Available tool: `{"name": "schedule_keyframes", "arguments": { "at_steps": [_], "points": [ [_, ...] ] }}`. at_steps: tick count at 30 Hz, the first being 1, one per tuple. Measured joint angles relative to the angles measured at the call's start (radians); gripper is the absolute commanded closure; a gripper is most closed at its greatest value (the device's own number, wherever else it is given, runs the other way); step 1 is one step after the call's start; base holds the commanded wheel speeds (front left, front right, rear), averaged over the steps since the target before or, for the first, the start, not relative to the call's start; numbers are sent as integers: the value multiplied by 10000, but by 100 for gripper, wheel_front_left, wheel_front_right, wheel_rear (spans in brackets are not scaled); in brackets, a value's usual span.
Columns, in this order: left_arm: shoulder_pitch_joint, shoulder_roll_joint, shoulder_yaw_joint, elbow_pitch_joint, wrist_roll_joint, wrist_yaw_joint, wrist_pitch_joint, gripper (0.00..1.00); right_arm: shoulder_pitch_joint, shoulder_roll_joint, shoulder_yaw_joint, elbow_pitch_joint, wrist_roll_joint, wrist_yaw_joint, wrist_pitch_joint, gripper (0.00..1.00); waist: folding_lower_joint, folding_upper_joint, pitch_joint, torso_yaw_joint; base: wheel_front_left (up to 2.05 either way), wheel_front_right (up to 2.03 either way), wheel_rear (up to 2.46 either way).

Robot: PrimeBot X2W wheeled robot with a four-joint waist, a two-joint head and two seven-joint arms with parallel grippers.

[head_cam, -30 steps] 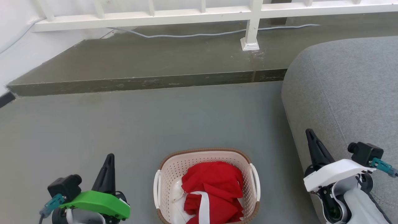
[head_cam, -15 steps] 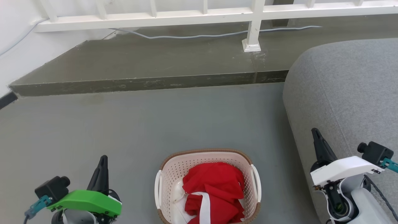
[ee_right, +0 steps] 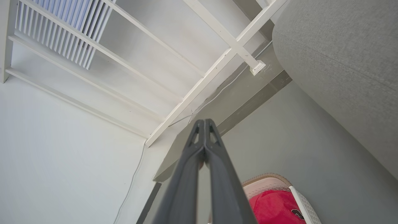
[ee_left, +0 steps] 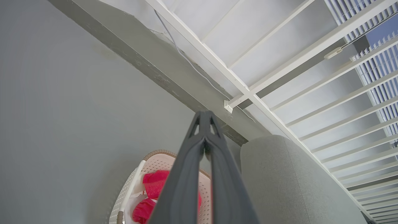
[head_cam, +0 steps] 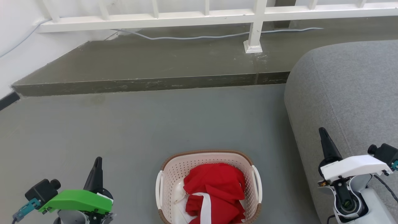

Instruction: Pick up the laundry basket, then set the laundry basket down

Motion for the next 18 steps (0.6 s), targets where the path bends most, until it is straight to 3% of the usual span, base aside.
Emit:
{"name": "schedule_keyframes", "arguments": {
  "at_steps": [18],
  "points": [
    [-25,-17,523,65,-2151,-84,629,100,-1,222,-727,-8,2050,86,646,100,0,0,-63,81,0,0,0]
  ]
}}
